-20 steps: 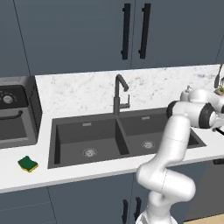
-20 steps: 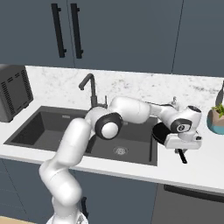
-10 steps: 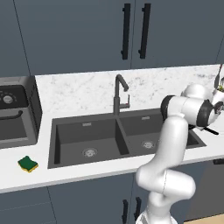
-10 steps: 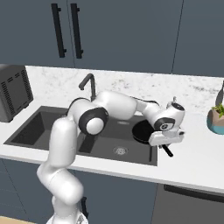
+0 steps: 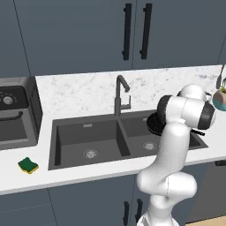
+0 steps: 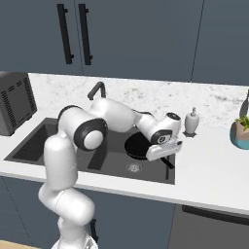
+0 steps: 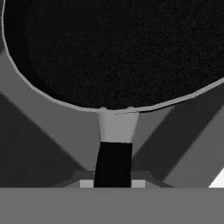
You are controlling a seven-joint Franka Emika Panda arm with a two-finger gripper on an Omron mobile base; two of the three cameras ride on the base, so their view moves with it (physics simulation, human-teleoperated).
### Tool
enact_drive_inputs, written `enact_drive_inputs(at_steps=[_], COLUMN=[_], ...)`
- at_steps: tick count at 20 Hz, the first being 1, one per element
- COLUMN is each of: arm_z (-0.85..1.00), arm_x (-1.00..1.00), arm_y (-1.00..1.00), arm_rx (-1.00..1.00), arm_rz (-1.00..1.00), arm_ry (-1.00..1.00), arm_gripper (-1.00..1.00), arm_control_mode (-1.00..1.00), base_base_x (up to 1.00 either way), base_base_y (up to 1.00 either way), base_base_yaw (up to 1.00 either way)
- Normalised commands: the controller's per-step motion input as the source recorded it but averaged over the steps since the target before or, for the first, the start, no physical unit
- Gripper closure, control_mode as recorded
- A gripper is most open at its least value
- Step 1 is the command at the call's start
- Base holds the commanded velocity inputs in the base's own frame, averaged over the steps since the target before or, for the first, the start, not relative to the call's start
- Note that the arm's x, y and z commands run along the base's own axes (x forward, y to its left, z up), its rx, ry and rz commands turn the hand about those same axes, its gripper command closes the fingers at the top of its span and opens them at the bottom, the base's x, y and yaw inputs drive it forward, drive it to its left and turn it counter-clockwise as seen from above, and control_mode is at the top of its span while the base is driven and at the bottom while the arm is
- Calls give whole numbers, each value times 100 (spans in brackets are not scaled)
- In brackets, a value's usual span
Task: Pick the pan and sponge and place them into the sink. Then turn on the water.
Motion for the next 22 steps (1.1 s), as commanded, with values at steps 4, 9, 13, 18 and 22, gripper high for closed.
enact_drive_inputs(at_steps=[4, 9, 13, 18, 22], arm_z=[-2, -32, -72, -65, -53], arm_x=[35, 21, 3, 20, 21], arm_y=[56, 25, 25, 18, 0], arm_rx=[0, 0, 0, 0, 0], arm_rz=[20, 20, 14, 7, 4], arm_ry=[6, 8, 2, 0, 0], arm_gripper=[100, 100, 100, 100, 100], arm_control_mode=[-100, -100, -100, -100, -100], base_base_x=[0, 0, 0, 0, 0], base_base_y=[0, 0, 0, 0, 0], base_base_yaw=[0, 0, 0, 0, 0])
